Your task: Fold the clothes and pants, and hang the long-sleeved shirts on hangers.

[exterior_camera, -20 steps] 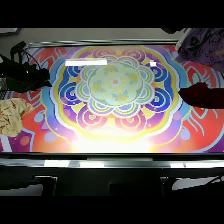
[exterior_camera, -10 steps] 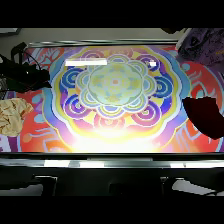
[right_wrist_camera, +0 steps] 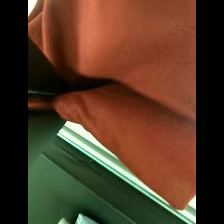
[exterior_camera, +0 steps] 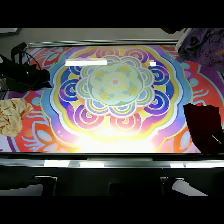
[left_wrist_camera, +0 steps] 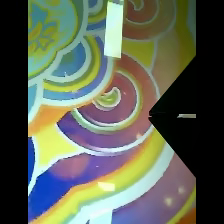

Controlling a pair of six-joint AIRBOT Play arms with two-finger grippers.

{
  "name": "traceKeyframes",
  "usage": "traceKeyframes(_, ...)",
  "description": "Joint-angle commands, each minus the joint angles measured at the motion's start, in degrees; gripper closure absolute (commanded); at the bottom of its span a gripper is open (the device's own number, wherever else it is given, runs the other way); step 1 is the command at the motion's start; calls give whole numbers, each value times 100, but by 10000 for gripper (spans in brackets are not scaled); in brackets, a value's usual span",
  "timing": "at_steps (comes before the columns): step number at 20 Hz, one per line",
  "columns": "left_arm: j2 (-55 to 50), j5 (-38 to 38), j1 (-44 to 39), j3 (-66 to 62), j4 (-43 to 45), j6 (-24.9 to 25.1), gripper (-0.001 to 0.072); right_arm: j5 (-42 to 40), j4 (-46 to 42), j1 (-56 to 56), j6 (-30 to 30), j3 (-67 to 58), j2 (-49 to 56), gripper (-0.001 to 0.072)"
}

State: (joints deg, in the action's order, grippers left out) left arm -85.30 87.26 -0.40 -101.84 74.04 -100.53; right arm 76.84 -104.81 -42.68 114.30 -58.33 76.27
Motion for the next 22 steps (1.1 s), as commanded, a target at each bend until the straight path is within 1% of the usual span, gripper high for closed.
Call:
traceKeyframes(1, 2, -4, -4, 2, -9, 2, 685, -109, -326, -4, 20, 170, -31, 683)
traceKeyframes(8, 2, -2, -4, 2, -9, 2, 685, -122, -813, -4, -50, 564, -31, 682)
traceKeyframes(9, 2, -4, -4, 2, -9, 2, 685, -125, -914, -4, -50, 599, -31, 662)
traceKeyframes(11, 2, -4, -4, 2, -9, 2, 685, -184, -986, -4, -44, 566, -31, 436)
traceKeyframes(12, 2, -4, -4, 2, -9, 2, 685, -201, -977, -2, -26, 501, -33, 362)
traceKeyframes(13, 2, -4, -4, 2, -9, 2, 685, -195, -957, -2, 13, 369, -33, 240)
traceKeyframes(14, 2, -4, -4, 2, -9, 4, 685, -201, -907, -2, 61, 175, -33, 183)
traceKeyframes(16, 2, -4, -4, 2, -7, 2, 685, -326, -413, 13, 57, -487, -33, 183)
traceKeyframes(17, 2, -4, -2, 2, -7, 2, 685, -509, 114, 66, -24, -879, -33, 191)
traceKeyframes(20, 28, -2, 2, 2, -4, 52, 685, -1156, 1617, 649, -763, -1797, -33, 202)
traceKeyframes(21, 68, -7, 9, 2, 4, 208, 685, -1261, 2074, 1043, -1099, -1974, -33, 337)
traceKeyframes(22, 122, -7, 9, 2, 48, 356, 685, -1285, 2448, 1469, -1394, -2050, -33, 458)
